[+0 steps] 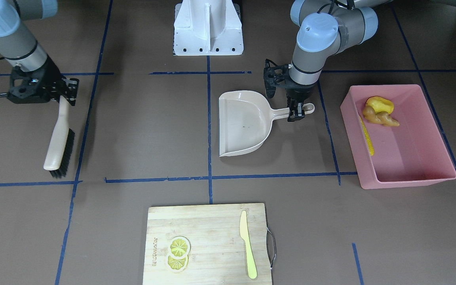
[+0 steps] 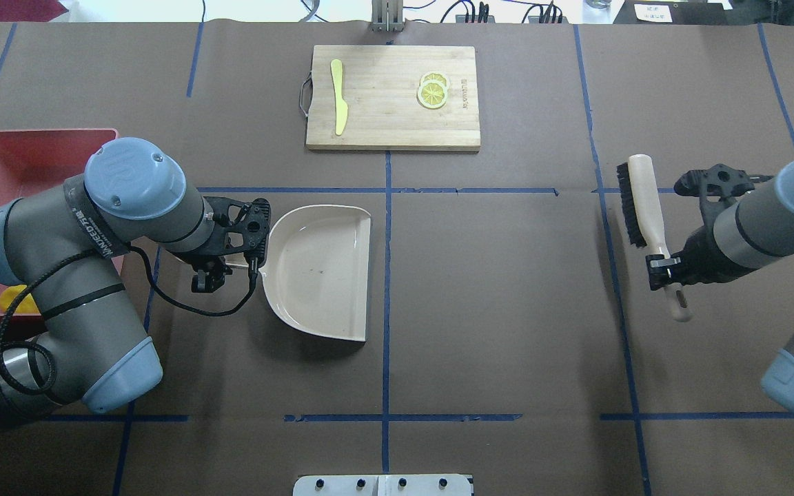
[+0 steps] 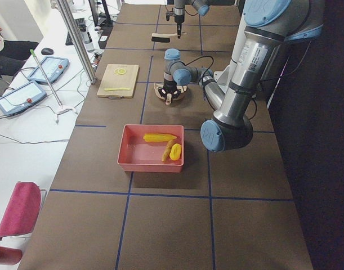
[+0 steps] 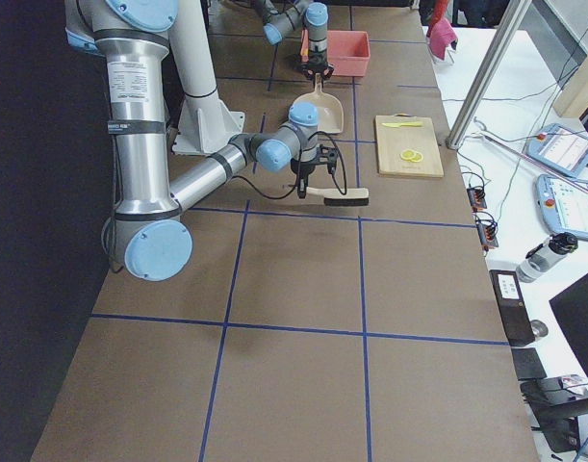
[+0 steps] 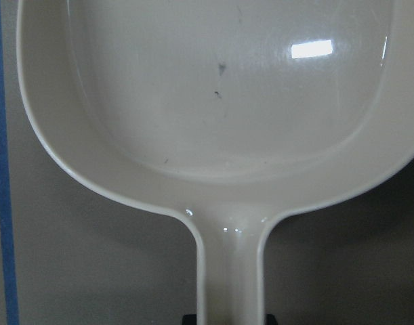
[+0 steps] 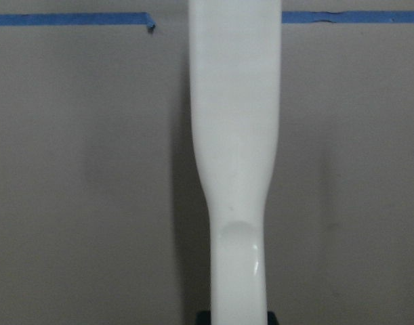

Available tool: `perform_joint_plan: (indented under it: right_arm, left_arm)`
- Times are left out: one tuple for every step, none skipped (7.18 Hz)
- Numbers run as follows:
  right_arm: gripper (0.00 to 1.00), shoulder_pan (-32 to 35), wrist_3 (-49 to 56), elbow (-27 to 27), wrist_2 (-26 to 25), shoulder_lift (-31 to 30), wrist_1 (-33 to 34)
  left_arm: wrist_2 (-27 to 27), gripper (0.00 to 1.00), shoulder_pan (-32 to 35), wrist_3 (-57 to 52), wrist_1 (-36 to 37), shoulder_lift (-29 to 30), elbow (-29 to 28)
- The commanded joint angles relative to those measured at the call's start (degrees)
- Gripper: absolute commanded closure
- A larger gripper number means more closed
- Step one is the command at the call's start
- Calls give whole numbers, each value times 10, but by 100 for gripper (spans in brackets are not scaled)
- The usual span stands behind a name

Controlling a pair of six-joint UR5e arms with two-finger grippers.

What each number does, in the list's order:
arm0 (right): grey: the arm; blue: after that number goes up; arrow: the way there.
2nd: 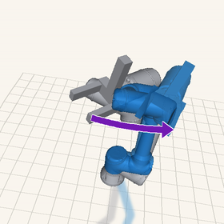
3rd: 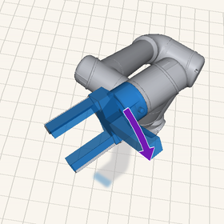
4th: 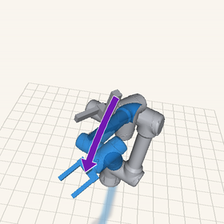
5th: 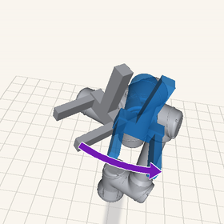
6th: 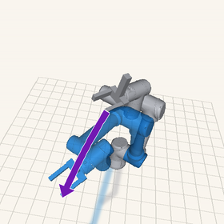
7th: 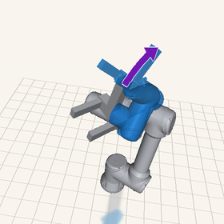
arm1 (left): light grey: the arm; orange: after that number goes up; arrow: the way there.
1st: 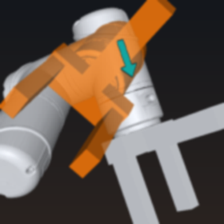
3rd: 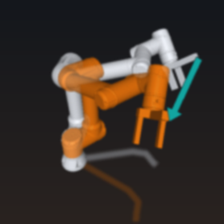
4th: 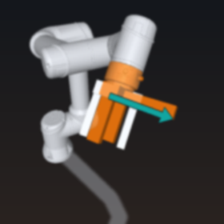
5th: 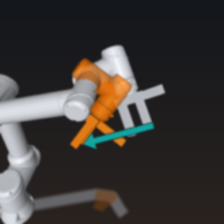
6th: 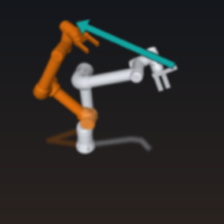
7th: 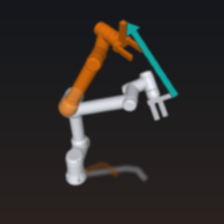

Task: Sweep and dump trash into bin
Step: 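Lower the empty dustpan back onto the table with the left gripper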

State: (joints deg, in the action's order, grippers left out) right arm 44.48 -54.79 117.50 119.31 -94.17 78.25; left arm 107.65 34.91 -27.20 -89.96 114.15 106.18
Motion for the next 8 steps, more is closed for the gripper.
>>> perform_joint_plan:
  right_arm:
    - [100, 18, 13, -1, 12, -112, -94]
    - [100, 19, 13, -2, 12, -136, -113]
    - [100, 21, 17, -7, 11, -151, -121]
    - [100, 25, 24, -19, 12, -153, -126]
    - [100, 25, 31, -27, 12, -153, -127]
    - [100, 25, 33, -30, 12, -153, -126]
    - [100, 25, 33, -31, 12, -156, -127]
    - [100, 24, 39, -33, 12, -156, -127]
  left_arm:
    - [-17, 82, 0, -3, 0, -1, 1]
    - [-17, 73, 0, -2, -1, 2, 3]
    - [-27, 54, 1, -1, -1, 1, 6]
    - [-63, 30, 1, -4, -1, 0, 8]
    - [-64, 6, 1, -5, -3, 0, 9]
    - [-64, 1, 0, -1, -3, 3, 8]
    - [-64, 1, 1, -3, -3, 2, 10]
    - [-64, 1, 5, -1, -2, 3, 13]
